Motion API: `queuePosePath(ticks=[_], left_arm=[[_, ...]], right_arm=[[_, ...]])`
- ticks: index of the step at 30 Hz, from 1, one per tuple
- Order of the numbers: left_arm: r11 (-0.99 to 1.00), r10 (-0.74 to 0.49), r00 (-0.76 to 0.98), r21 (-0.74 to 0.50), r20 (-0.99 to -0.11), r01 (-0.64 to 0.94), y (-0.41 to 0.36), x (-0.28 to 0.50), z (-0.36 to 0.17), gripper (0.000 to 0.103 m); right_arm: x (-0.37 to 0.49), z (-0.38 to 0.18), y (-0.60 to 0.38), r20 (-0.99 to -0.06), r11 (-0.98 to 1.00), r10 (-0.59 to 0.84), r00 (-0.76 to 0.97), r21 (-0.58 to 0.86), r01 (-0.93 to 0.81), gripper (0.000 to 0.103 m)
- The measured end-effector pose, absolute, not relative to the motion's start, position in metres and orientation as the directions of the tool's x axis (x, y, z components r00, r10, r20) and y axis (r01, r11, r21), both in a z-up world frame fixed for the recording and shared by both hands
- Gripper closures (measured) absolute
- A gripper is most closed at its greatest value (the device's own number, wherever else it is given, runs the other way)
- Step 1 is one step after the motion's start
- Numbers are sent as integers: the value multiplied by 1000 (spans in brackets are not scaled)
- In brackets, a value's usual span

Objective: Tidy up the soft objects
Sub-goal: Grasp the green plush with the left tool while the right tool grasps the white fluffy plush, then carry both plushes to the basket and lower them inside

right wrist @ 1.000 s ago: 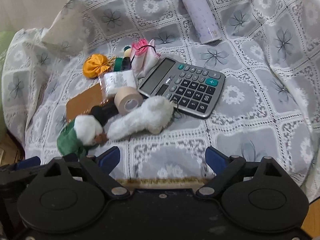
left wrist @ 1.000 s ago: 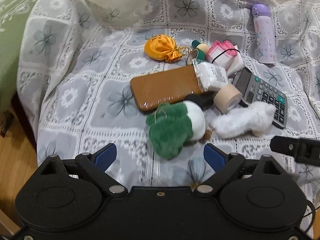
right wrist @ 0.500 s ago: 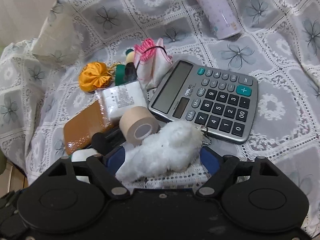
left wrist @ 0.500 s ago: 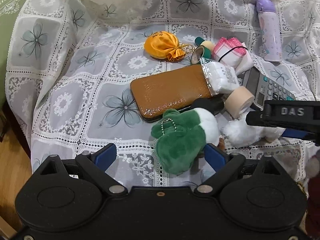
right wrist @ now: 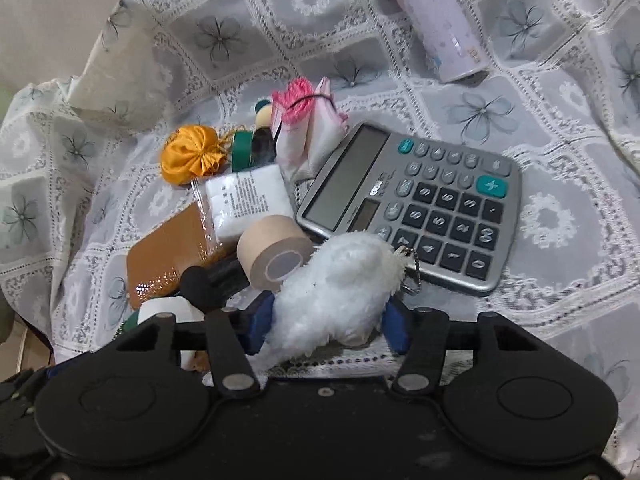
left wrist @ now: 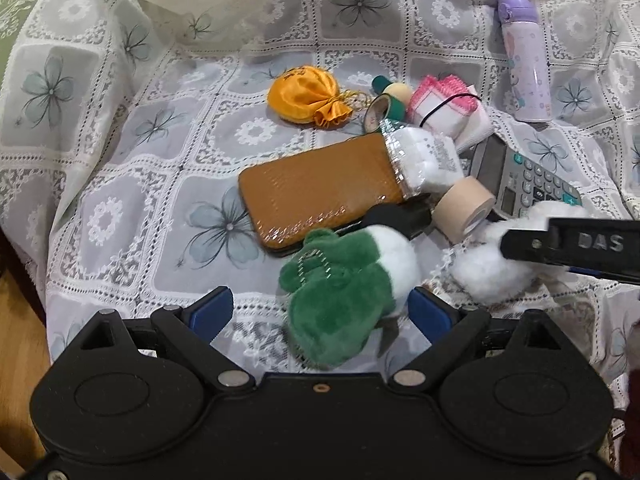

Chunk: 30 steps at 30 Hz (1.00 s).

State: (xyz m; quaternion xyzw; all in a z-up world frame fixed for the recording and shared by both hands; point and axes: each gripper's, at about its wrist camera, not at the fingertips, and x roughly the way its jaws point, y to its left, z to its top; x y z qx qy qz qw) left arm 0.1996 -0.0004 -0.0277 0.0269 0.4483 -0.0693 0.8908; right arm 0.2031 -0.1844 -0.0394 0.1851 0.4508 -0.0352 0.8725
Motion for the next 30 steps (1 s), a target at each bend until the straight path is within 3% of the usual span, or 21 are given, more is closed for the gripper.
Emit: queuePosePath(ticks=[12, 14, 16, 18, 30], left_arm=[[992, -114, 535, -69, -837, 102, -17, 227, -45, 12], [992, -118, 529, -82, -841, 91, -17, 227, -47, 18], [991, -130, 525, -98, -841, 89, -16, 226, -47, 32], [990, -137, 529, -107, -837, 87, -16, 224, -44, 34], [986, -165, 558, -119, -813, 118, -18, 172, -10, 36]], right_arm=[[178, -26, -197, -789, 944, 67, 611, 248, 217, 47], [174, -27, -197, -791, 945, 70, 608, 248, 213, 47], [169, -26, -198, -791, 944, 72, 608, 250, 213, 47], [165, -25, -198, -790, 945, 69, 609, 248, 214, 47], [122, -5, -200, -768, 945, 55, 639, 246, 215, 46]])
